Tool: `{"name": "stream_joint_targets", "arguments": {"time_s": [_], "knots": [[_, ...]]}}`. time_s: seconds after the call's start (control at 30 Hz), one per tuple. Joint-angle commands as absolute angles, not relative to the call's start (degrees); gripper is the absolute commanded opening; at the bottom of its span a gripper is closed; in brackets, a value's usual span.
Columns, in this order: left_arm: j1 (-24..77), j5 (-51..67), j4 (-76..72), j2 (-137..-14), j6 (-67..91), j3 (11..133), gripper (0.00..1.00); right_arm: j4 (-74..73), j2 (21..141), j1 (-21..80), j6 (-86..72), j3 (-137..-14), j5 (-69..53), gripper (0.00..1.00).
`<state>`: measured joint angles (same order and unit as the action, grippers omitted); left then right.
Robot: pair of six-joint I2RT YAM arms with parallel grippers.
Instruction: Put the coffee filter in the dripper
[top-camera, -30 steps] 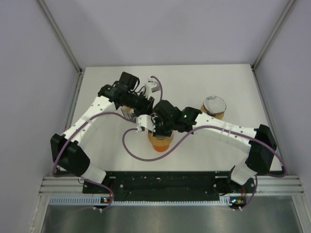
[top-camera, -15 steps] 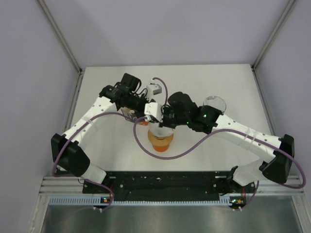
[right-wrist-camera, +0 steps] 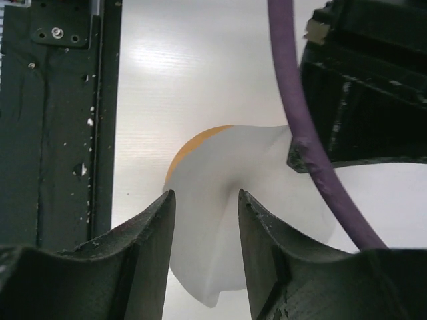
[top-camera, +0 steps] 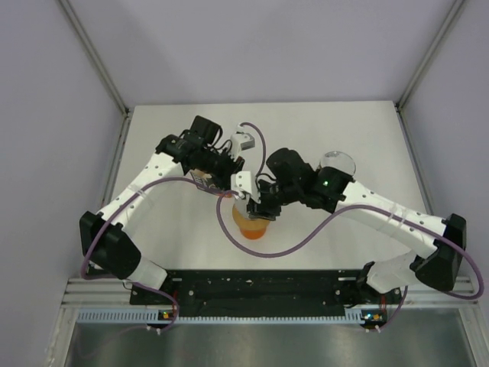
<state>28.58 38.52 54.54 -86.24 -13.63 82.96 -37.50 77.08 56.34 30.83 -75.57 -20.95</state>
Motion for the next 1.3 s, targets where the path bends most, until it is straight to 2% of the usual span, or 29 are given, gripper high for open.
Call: {"name": "stream_joint_targets", "arguments": {"time_s": [0.0,0.07,0.17,0.27,0.4,0.6,0.93,1.27], "knots": [[28.8,39.4,54.4,-83.2,-14.8,82.6,0.23,-41.8,80.7,55.8,29.3,-79.1,-25.0,0.42],[29.0,38.9,54.5,-83.0,-14.9,82.4,0.23,-42.4,81.6,55.9,29.3,-79.4,-25.3,0.38],[29.1,38.5,54.5,-83.0,-15.0,82.0,0.23,-43.0,83.0,55.8,29.0,-79.6,-25.9,0.24],[29.2,38.1,54.5,-83.1,-15.2,81.5,0.23,-43.0,83.6,55.8,29.2,-79.5,-25.4,0.18],[29.2,37.4,54.5,-83.0,-15.5,82.3,0.23,-43.0,84.5,55.7,29.5,-79.8,-25.0,0.16],[29.1,37.1,53.9,-81.8,-14.5,85.9,0.31,-42.9,85.4,55.3,26.7,-82.8,-21.1,0.2],[29.1,36.8,54.5,-82.5,-15.4,84.2,0.28,-41.6,82.9,53.7,18.6,-86.3,-14.5,0.33],[29.1,36.9,53.6,-82.4,-14.9,82.8,0.28,-35.9,75.7,53.1,7.0,-82.9,-0.3,0.37]]}}
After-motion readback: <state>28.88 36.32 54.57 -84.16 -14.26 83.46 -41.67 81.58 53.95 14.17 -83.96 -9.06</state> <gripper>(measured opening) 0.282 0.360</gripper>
